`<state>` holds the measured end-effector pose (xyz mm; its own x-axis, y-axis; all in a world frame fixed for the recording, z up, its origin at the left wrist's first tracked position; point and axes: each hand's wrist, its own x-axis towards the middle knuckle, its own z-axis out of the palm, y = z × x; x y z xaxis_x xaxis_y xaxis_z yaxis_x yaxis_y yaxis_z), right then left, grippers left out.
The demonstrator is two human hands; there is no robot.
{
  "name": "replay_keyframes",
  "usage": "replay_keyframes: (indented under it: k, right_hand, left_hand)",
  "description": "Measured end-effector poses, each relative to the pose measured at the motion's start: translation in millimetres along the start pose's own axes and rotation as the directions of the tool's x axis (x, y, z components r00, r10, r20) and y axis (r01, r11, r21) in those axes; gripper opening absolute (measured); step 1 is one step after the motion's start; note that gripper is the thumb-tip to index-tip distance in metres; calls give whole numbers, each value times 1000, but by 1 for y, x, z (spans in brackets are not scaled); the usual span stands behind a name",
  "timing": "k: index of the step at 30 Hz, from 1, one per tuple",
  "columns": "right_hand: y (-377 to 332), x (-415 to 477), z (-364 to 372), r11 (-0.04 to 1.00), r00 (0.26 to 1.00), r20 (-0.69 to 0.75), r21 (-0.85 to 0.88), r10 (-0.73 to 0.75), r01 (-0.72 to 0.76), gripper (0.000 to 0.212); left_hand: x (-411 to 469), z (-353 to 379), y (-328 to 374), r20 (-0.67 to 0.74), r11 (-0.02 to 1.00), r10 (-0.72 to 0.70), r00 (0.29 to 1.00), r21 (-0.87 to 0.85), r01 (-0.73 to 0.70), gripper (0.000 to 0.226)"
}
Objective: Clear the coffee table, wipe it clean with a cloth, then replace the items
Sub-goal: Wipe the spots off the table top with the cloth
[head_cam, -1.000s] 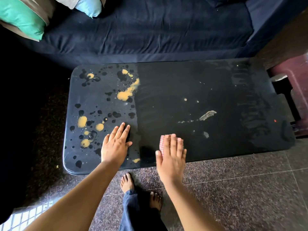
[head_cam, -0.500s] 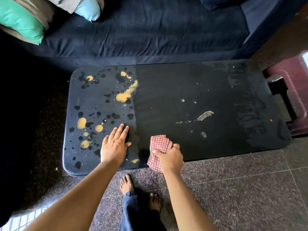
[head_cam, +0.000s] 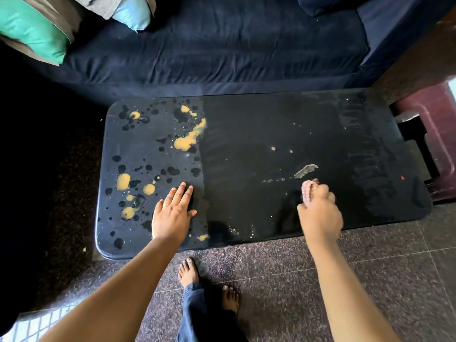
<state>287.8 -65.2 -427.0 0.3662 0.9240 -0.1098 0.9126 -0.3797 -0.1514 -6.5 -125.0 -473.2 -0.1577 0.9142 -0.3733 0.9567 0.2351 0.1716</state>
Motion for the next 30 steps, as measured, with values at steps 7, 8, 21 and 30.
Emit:
replay_keyframes:
  k: [7, 8, 21, 30]
  right_hand:
    - [-85, -111, 67, 885, 874, 143, 107, -464, 453, 37]
    - [-101, -123, 70, 869, 854, 178, 191, -489, 457, 36]
    - [-29, -43, 43, 985, 981, 94, 5, -172, 172, 37]
    - [-147, -78, 74, 805, 893, 347, 592, -286, 28, 25]
  left_hand:
    - [0, 0, 0, 1, 1000, -2, 1000, -11, 2, 62]
    - [0, -1, 0, -2, 1000, 2, 1000, -10, -2, 62]
    - [1, -1, -1, -37, 999, 1, 999, -42, -3, 64]
    - [18, -25, 3, -97, 984, -107, 990, -155, 92, 51]
